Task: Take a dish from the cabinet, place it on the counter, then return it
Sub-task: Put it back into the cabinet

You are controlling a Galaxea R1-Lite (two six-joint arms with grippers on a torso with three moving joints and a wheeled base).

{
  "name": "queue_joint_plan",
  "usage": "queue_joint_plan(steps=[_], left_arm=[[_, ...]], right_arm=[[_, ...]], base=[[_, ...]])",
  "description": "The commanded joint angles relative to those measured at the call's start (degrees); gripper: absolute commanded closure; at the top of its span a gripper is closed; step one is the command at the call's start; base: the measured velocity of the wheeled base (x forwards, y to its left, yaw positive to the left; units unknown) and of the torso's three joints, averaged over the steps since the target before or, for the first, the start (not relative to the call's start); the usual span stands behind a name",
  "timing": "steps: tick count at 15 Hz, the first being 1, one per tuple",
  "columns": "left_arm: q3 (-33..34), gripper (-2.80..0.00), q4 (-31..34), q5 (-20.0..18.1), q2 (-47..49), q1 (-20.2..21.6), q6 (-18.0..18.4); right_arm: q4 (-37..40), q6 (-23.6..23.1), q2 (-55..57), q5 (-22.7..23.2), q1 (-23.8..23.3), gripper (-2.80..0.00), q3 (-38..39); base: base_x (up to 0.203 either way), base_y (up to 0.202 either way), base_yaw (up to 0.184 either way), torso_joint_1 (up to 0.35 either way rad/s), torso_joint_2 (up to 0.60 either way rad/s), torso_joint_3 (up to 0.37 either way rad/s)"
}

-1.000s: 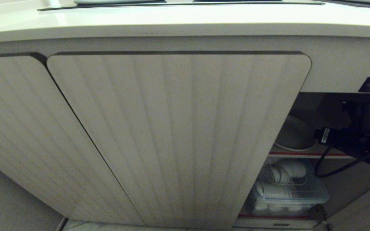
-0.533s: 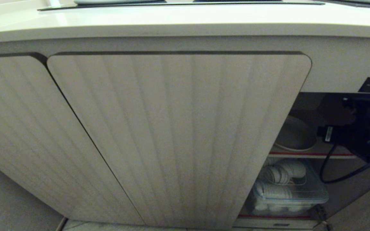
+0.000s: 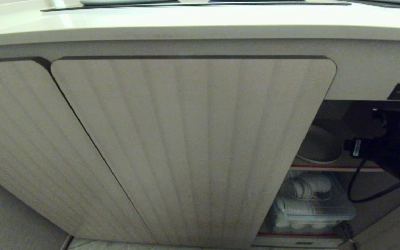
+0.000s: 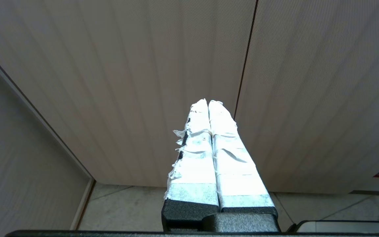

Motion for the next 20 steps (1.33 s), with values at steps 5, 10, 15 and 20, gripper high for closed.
queue_joint_plan(steps=[5, 10, 15, 20], left_arm=[[0.0, 0.0, 0.0, 0.0, 0.0, 0.0, 0.0], [0.0, 0.0, 0.0, 0.0, 0.0, 0.0, 0.0], [0.0, 0.0, 0.0, 0.0, 0.0, 0.0, 0.0], [0.0, 0.0, 0.0, 0.0, 0.0, 0.0, 0.0]], right_arm=[[-0.2, 0.0, -0.1, 0.0, 0.0, -2.8, -0.2], [-0.3, 0.0, -0.7, 0.2, 0.1, -2.8, -0.1], [-0.2, 0.1, -1.5, 0.2, 0.2, -2.8, 0.0], [-0.3, 0.0, -2.7, 0.2, 0.2, -2.8, 1.3]], base=[[0.0, 0.0, 0.0, 0.0, 0.0, 0.0], [0.0, 0.0, 0.0, 0.0, 0.0, 0.0], [0.0, 0.0, 0.0, 0.0, 0.0, 0.0], [0.0, 0.0, 0.0, 0.0, 0.0, 0.0]])
